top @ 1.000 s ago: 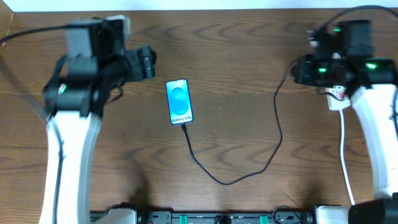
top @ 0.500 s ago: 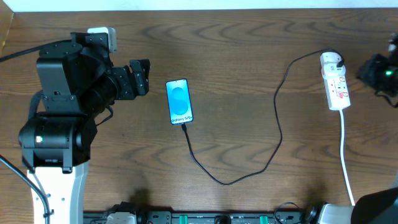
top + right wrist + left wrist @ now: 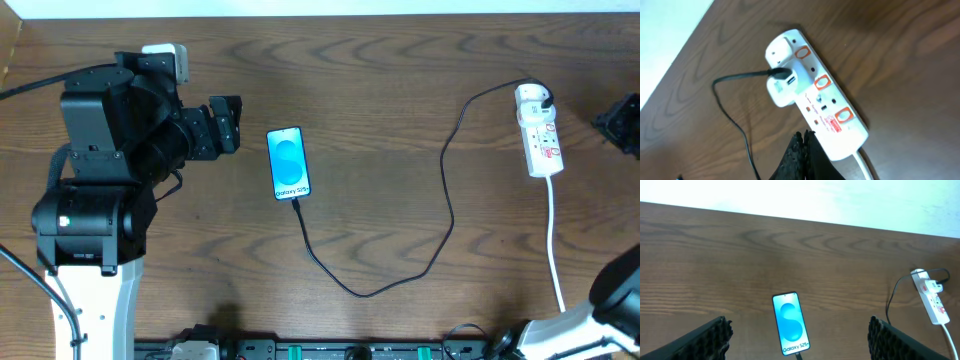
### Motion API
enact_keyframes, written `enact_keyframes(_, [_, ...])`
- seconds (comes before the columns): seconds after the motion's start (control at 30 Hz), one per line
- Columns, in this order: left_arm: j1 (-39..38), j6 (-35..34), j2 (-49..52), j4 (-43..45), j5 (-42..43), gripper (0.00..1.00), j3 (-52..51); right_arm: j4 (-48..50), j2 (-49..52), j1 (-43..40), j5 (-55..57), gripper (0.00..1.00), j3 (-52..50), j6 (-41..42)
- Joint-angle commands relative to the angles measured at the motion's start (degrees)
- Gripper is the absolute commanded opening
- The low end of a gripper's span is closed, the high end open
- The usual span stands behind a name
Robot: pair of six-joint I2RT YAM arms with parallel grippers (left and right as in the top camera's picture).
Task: Plug charger to phone and switch on socket
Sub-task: 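Move the right gripper over the white power strip's orange switch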
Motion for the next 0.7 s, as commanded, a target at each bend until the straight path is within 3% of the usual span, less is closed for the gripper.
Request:
enact_keyframes(0.0, [0.17,-0.52,0.13,0.00,-0.37,0.89,-0.17,1.90,4.17,-0.35,-4.70,0.01,0.44,2.69])
enact_keyframes(0.27, [0.17,-0.52,0.13,0.00,-0.37,0.89,-0.17,6.19,10.97,-0.35,-4.87,0.01,0.44,9.49])
enact_keyframes(0.67, [0.17,-0.52,0.13,0.00,-0.37,0.89,-0.17,11.23,15.87,1.16,-5.27,0.01,0.44,10.69])
